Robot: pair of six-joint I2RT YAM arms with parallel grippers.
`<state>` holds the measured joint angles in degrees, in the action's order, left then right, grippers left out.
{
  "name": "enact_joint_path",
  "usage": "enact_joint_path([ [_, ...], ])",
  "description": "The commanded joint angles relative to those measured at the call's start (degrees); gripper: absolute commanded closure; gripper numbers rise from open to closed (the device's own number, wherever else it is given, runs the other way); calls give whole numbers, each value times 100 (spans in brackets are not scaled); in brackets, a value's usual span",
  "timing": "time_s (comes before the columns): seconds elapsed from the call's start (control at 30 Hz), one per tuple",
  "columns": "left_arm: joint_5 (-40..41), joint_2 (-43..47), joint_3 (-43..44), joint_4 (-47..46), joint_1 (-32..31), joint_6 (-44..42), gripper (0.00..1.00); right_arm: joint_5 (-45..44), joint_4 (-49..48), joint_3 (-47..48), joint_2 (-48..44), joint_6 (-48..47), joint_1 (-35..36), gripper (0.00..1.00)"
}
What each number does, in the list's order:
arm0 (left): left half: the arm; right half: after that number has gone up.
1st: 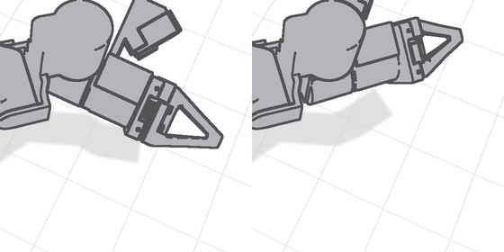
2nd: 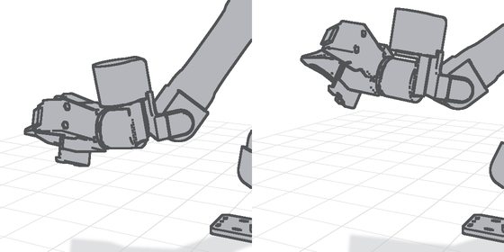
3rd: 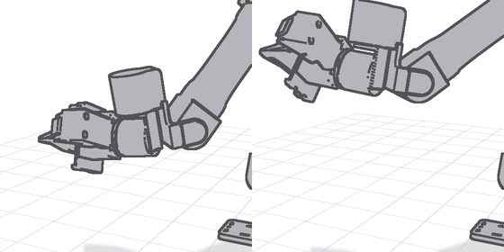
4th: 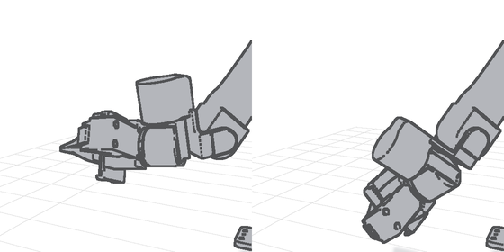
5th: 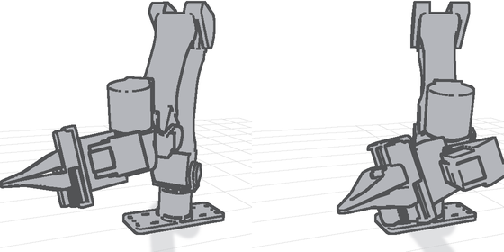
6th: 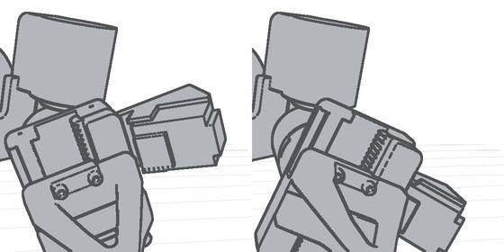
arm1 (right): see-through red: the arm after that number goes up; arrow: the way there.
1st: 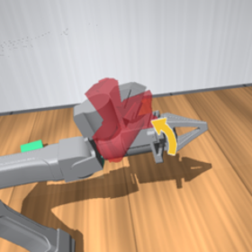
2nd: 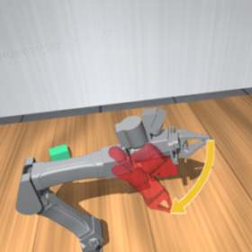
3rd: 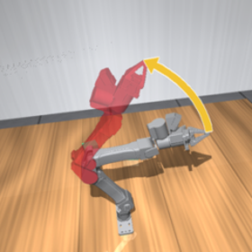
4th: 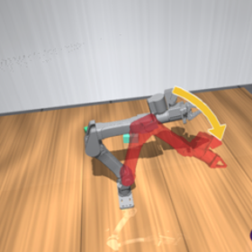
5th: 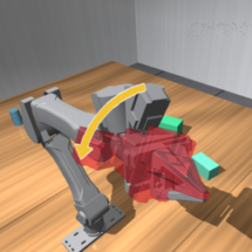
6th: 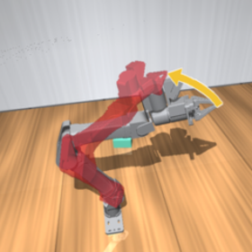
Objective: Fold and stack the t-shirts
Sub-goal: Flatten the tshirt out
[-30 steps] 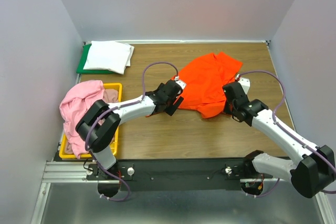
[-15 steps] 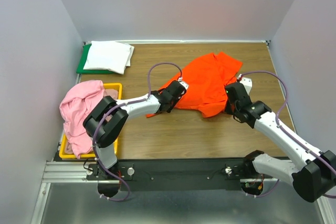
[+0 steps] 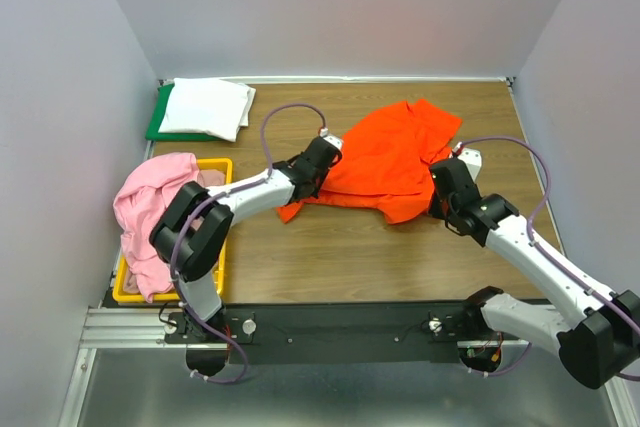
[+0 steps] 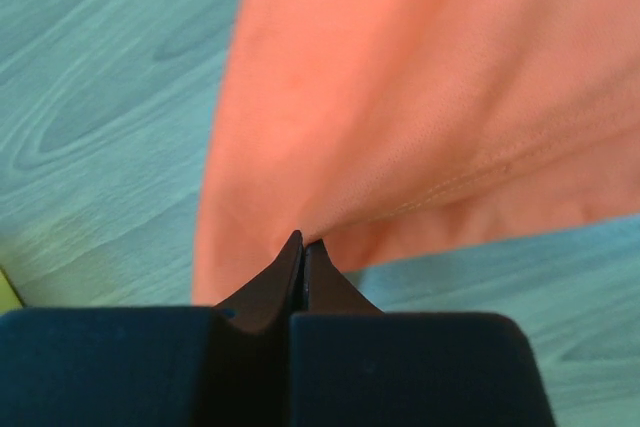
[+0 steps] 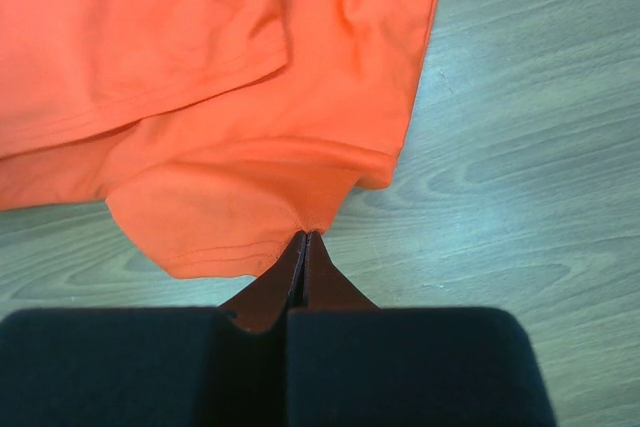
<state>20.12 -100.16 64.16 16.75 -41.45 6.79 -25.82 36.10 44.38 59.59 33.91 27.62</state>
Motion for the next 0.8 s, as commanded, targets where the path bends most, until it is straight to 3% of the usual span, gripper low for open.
enact_joint_path([
  [0.0, -78, 391, 272, -189, 548, 550, 100, -116, 47, -87, -141, 72, -46, 100],
  [0.2, -877, 463, 553, -770, 1569, 754, 100, -72, 55, -70, -106, 46, -46, 100],
  [0.37, -887, -91, 922, -744, 2474, 675, 100, -98, 55, -79, -167, 54, -46, 100],
  [0.47, -633, -407, 1089, -560, 2668, 824, 48, -72, 55, -79, -167, 46, -46, 100],
  [0.53, -509, -338, 968, -515, 2642, 894, 35, -46, 55, -79, -159, 37, -46, 100],
  [0.6, -509, -57, 766, -585, 2599, 999, 30, -28, 55, -79, -141, 37, -55, 100],
  [0.77, -456, 453, -104, -665, 2484, 1132, 30, 16, 46, -61, -88, 1, -46, 100],
])
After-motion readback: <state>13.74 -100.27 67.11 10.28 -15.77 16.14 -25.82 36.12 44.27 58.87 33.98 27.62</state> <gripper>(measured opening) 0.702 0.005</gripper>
